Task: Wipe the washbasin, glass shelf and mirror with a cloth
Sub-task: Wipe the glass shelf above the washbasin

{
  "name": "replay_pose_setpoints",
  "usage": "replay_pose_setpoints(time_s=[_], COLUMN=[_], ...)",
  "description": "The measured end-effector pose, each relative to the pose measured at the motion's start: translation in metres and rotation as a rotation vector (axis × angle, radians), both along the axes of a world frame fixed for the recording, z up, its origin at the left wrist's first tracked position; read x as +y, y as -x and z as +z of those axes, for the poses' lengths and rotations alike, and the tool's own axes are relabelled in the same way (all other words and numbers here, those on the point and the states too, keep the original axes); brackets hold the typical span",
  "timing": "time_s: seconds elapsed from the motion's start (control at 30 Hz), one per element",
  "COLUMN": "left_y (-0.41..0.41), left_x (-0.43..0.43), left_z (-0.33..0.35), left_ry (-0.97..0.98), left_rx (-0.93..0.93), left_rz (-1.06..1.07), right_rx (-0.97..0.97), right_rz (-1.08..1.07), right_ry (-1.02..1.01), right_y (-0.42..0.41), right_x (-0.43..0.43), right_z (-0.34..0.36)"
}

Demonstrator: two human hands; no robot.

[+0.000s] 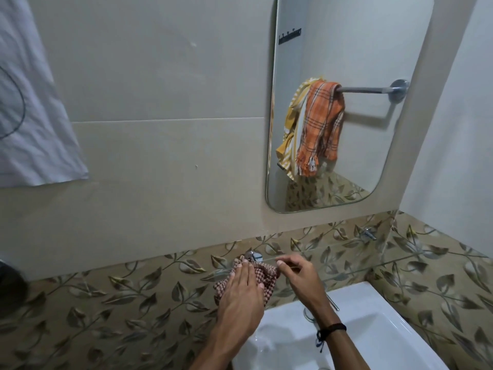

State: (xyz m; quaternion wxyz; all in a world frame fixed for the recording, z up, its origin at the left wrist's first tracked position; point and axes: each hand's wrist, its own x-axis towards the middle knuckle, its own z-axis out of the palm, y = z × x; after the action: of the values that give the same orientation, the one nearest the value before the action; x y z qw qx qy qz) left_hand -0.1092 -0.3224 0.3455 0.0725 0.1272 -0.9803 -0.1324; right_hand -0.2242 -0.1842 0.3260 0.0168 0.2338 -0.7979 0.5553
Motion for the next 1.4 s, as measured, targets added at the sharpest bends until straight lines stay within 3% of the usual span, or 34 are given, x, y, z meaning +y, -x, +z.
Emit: replay_pose_setpoints(time_s=[0.1,0.2,0.3,0.4,0.8,1.03,1.17,1.3,1.4], left_y=[-0.007,-0.017,-0.027,-0.028,-0.047,-0.021,-0.003,0.016,0.029], left_x=[0.003,0.014,0.021,0.019,-0.025,-0.02,-0.027,-0.031,-0.033], left_z=[0.0,-0.006,0.0,0.002,0.0,0.002,0.002,0.001,-0.007], left_ry=[-0.014,0.034,0.05,-0.044,-0.093,-0.157,-0.179,-0.197,-0.227], left_rx=[-0.023,0.071,0.081,-0.049,0.155,0.125,0.153,0.162,0.167], left_rz=[-0.025,-0.028,-0.004,-0.012,0.085,-0.148,-0.165,-0.195,-0.224], right_rx=[0.066,0.11,0.132,0.158,0.21,0.252,0.24,0.383,0.516], right_rz=[0.052,0.09,0.12,0.095,0.281,0.045,-0.149,-0.412,-0.313], right_ry=[-0.163,-0.242,-0.262,-0.258,-0.263,-0.315,-0.4,-0.509,-0.458], right_y=[-0.012,-0.021,-0.026,-0.029,-0.031,-0.002,0.018,0.014,0.001], right_x=[0.001,0.002,0.002,-0.001,-0.061,-0.023,0.009,0.02,0.007], right_z=[-0.003,-0.001,-0.002,-0.002,0.015,0.005,0.002,0.002,-0.006])
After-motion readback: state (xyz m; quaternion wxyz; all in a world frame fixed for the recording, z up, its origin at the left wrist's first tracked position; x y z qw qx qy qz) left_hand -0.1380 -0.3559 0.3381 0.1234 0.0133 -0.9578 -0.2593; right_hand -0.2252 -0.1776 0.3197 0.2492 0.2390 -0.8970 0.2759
